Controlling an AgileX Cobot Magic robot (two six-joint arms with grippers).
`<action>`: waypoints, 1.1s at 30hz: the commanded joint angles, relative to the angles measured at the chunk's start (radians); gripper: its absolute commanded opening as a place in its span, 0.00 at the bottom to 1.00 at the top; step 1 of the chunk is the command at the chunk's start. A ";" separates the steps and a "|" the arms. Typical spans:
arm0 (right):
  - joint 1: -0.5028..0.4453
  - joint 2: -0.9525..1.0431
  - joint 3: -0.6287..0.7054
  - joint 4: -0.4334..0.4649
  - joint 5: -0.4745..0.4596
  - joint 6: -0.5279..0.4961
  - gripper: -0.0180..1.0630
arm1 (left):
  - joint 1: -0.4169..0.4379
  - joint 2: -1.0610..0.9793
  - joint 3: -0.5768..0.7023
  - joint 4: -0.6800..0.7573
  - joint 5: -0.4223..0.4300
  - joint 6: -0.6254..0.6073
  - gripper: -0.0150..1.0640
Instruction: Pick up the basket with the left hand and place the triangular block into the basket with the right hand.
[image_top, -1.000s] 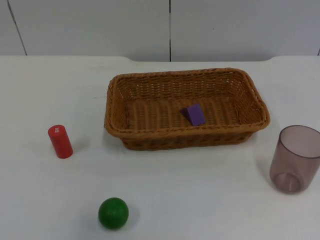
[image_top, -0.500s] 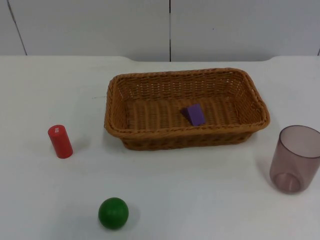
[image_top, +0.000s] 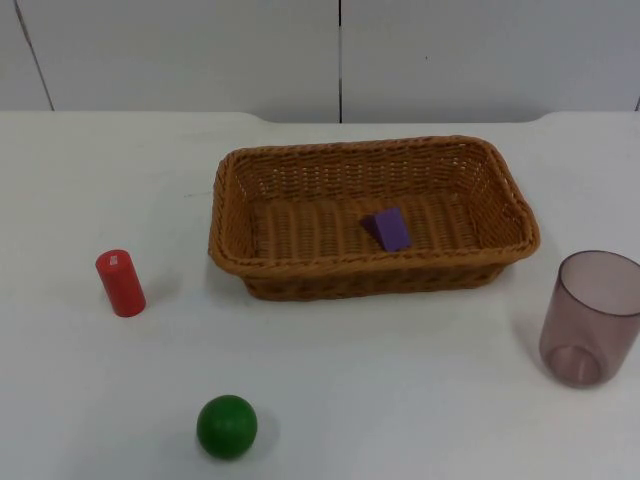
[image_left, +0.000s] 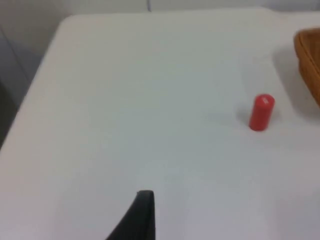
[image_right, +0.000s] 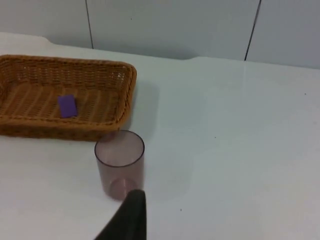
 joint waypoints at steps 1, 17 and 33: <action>0.003 -0.002 0.016 -0.006 -0.007 0.006 0.99 | -0.007 -0.003 0.006 -0.015 -0.012 0.014 0.99; 0.003 -0.002 0.020 -0.006 0.030 0.006 0.99 | -0.007 -0.003 0.006 -0.015 -0.012 0.012 0.99; 0.003 -0.002 0.042 -0.112 0.050 0.123 0.99 | -0.007 -0.003 0.006 -0.015 -0.012 0.012 0.99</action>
